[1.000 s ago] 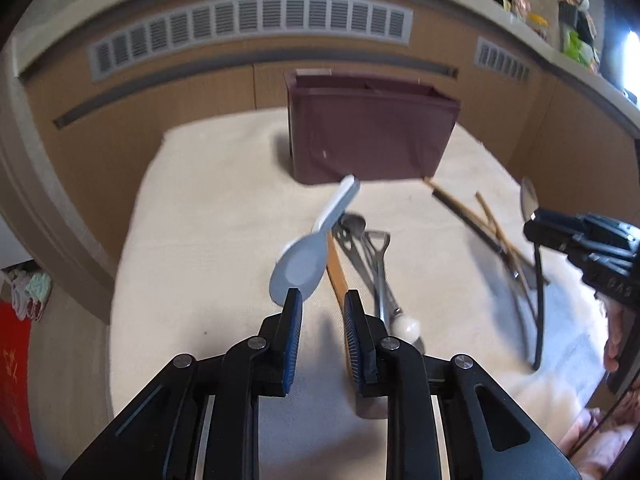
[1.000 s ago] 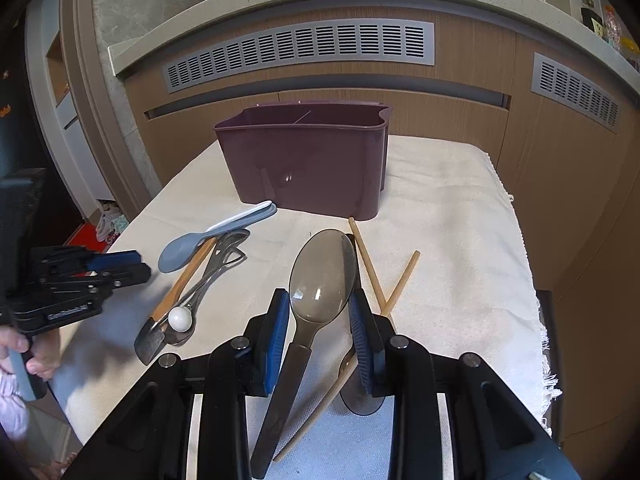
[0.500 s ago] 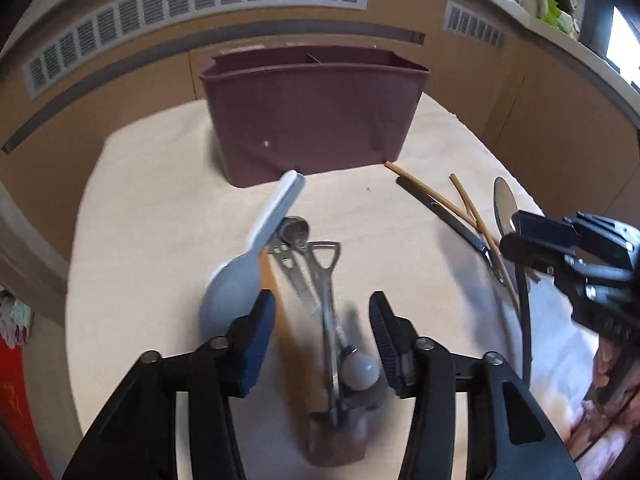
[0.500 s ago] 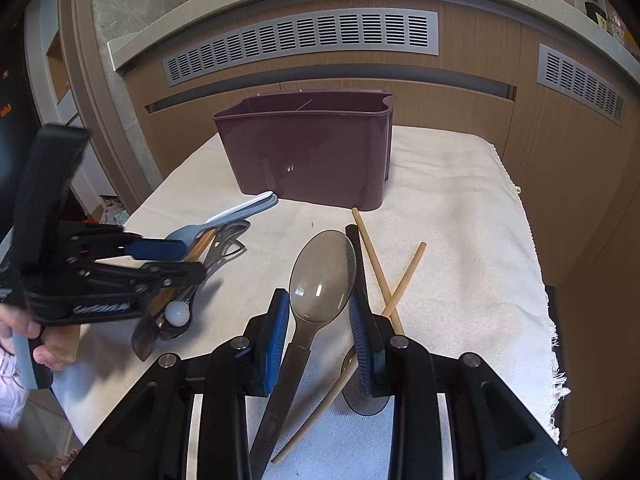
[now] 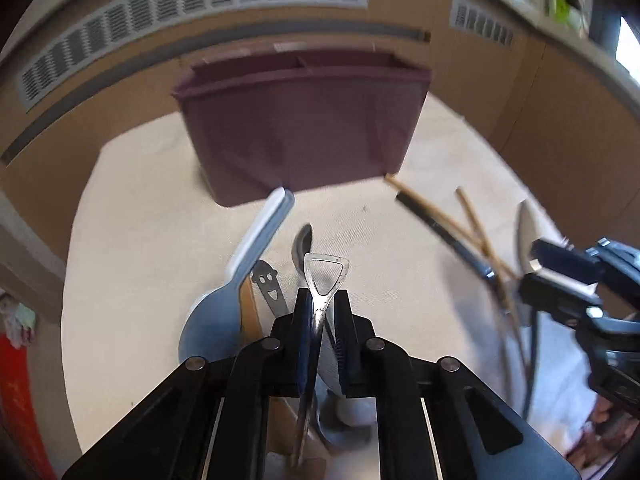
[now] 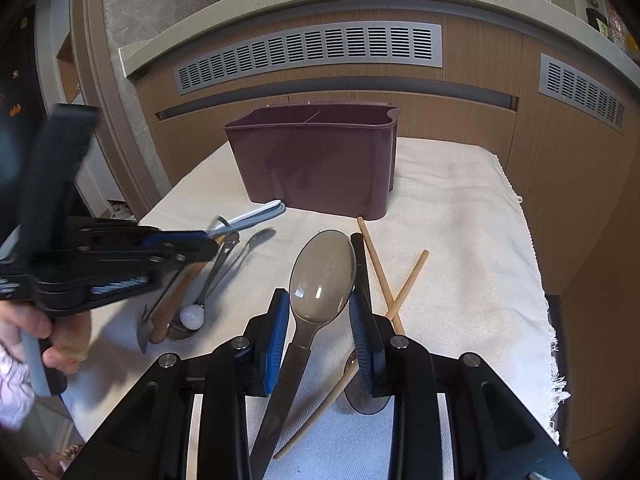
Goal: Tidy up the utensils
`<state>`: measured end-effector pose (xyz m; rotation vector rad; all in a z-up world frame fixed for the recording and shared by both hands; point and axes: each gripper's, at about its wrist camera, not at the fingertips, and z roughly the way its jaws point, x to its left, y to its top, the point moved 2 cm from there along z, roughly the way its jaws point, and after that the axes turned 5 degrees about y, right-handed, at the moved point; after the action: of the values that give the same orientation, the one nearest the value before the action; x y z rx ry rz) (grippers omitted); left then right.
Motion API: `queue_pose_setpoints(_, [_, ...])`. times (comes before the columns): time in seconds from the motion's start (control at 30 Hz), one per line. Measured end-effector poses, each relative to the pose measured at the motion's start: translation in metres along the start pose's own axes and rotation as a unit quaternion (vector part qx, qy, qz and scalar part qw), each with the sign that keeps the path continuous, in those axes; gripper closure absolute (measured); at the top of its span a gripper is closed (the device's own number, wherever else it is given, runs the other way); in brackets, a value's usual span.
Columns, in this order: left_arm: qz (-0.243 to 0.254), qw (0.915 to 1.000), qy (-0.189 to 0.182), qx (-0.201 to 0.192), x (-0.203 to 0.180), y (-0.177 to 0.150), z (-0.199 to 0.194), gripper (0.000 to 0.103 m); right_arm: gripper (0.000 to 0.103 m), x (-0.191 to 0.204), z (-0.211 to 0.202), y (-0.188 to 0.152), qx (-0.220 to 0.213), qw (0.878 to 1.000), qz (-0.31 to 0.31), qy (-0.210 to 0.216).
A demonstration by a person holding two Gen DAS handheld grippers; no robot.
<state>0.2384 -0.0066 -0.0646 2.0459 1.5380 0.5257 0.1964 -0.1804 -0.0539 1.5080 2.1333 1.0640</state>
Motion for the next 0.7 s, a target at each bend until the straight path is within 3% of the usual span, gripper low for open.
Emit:
queue_pose_setpoints(0.17, [-0.052,0.9949,-0.002,-0.086,0.004,-0.011,-0.052,0.092,0.074,0.006,-0.005,0.004,-0.006,1.000,-0.004,0.004])
queue_pose_setpoints(0.33, [-0.068,0.9862,-0.012,-0.150,0.008,-0.002,-0.099,0.093,0.075,0.015,-0.037,0.022,-0.061,0.998,-0.015,0.005])
queue_pose_setpoints(0.37, [-0.070,0.9836,-0.017,-0.165,0.010,0.004,-0.110,0.094,0.080,0.017,-0.045,0.030,-0.075,0.997,-0.019,0.005])
queue_pose_setpoints(0.43, [-0.075,0.9783,-0.027,-0.191,0.008,0.017,-0.129,0.101,0.102,0.020,-0.060,0.049,-0.096,0.995,-0.027,0.003])
queue_pose_setpoints(0.6, [-0.056,0.9612,-0.041,-0.267,0.009,0.072,-0.180,0.101,0.102,0.023,-0.087,0.113,-0.151,0.986,-0.070,-0.019])
queue_pose_setpoints(0.7, [-0.053,0.9553,-0.027,-0.290,0.015,0.099,-0.191,0.101,0.102,0.015,-0.085,0.133,-0.148,0.986,-0.069,-0.010])
